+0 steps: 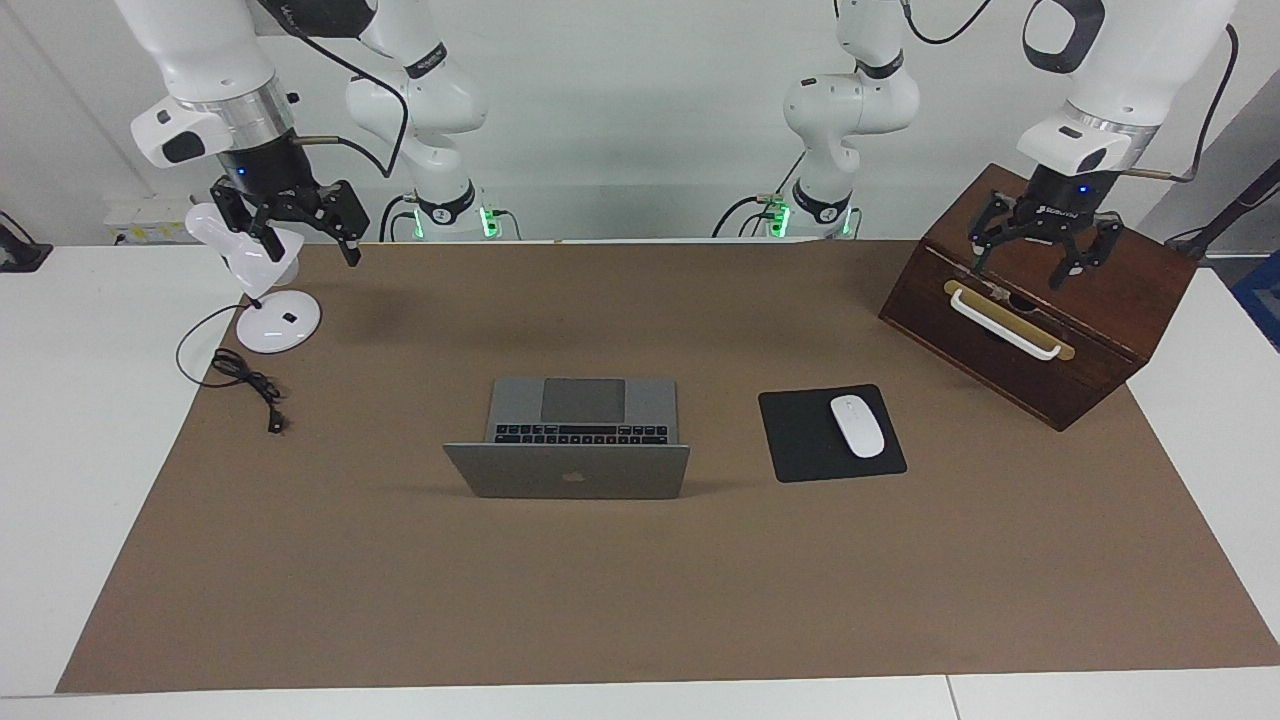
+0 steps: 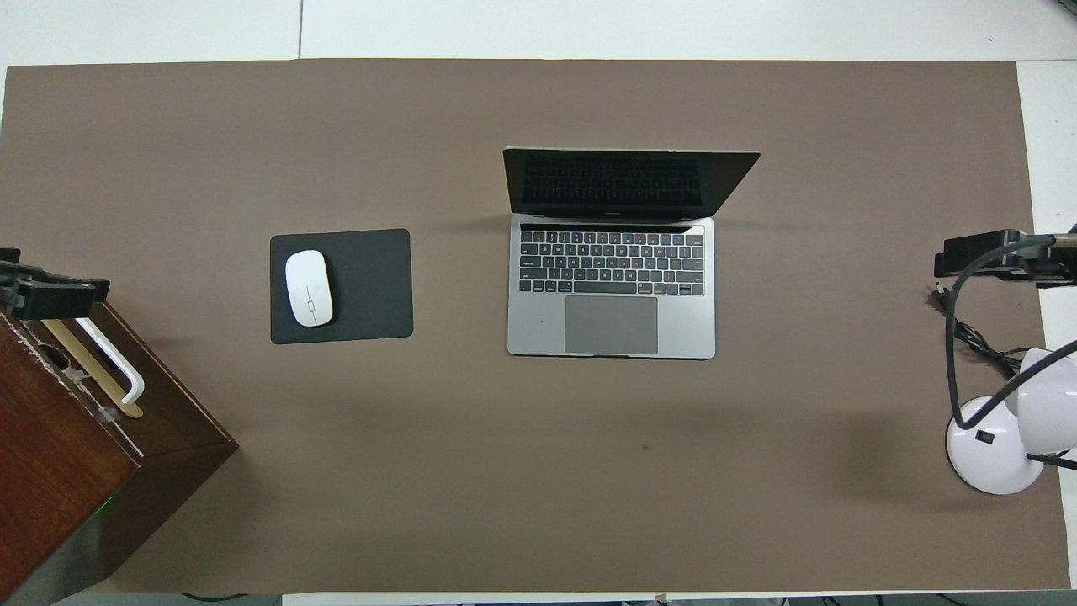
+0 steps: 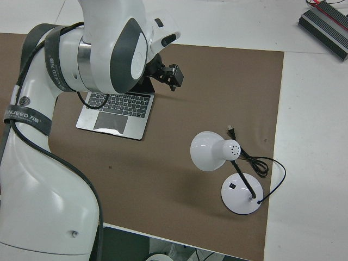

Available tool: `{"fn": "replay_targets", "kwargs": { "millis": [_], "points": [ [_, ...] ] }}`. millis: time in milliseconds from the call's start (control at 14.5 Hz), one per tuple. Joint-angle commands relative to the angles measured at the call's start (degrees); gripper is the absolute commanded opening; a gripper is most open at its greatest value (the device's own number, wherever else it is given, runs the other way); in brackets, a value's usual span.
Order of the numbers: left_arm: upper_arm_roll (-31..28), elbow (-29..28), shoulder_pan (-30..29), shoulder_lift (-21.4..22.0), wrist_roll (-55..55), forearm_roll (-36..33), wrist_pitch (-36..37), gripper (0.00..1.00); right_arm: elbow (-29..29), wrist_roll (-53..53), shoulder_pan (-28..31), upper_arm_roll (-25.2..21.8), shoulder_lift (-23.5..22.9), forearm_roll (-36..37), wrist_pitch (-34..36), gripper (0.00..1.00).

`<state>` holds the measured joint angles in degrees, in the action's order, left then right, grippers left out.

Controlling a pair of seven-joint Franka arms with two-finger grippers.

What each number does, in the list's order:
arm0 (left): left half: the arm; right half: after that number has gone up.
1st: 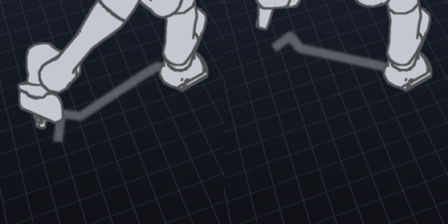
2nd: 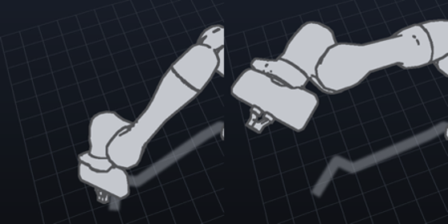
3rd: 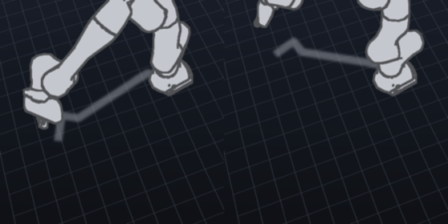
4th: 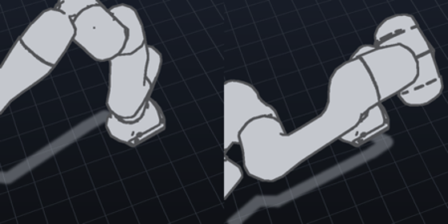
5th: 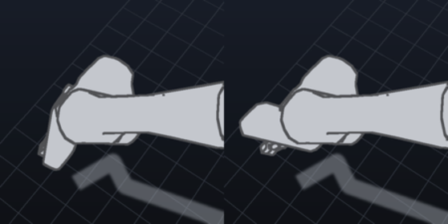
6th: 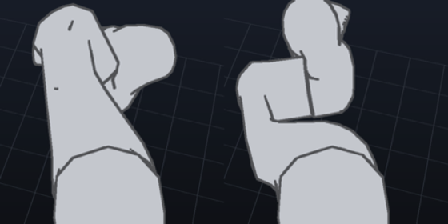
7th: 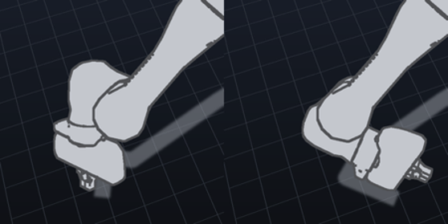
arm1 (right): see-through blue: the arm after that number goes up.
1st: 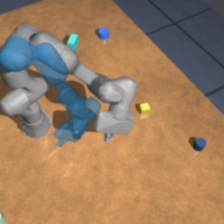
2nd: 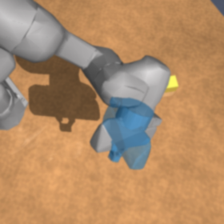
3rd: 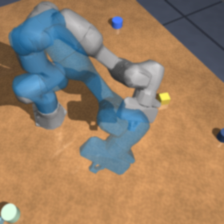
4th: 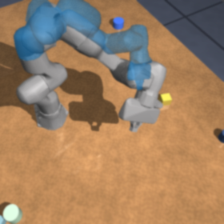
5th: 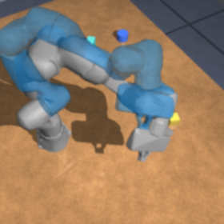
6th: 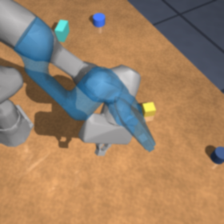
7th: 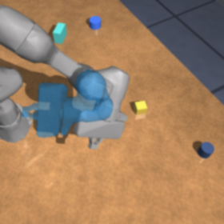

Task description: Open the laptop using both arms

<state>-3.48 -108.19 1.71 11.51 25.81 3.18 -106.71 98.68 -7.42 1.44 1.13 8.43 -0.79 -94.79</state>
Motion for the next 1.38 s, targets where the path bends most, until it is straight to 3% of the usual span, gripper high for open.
{"fn": "replay_targets", "kwargs": {
  "millis": [0, 207, 757, 1308],
  "points": [
    [0.3, 0.4, -1.2, 0.9, -0.5, -1.2, 4.2, 1.00, -1.0, 1.2, 0.8, -1.1, 0.2, 1.0, 1.5, 1.00],
    [0.5, 0.4, -1.0, 1.4, -13.1, -1.2, 7.7, 1.00, -1.0, 2.3, 0.8, -1.7, 0.2, 1.0, 1.5, 1.00],
    [0.6, 3.9, -1.1, 0.6, -20.4, -1.1, 16.4, 1.00, -0.9, 3.3, 0.8, -2.2, 0.2, 1.0, 0.7, 1.00],
    [0.4, 10.8, -3.0, -2.7, -20.4, -1.2, 18.5, 1.00, -0.8, 3.7, 0.7, -2.5, 0.1, 1.0, 0.3, 1.00]
  ]
}}
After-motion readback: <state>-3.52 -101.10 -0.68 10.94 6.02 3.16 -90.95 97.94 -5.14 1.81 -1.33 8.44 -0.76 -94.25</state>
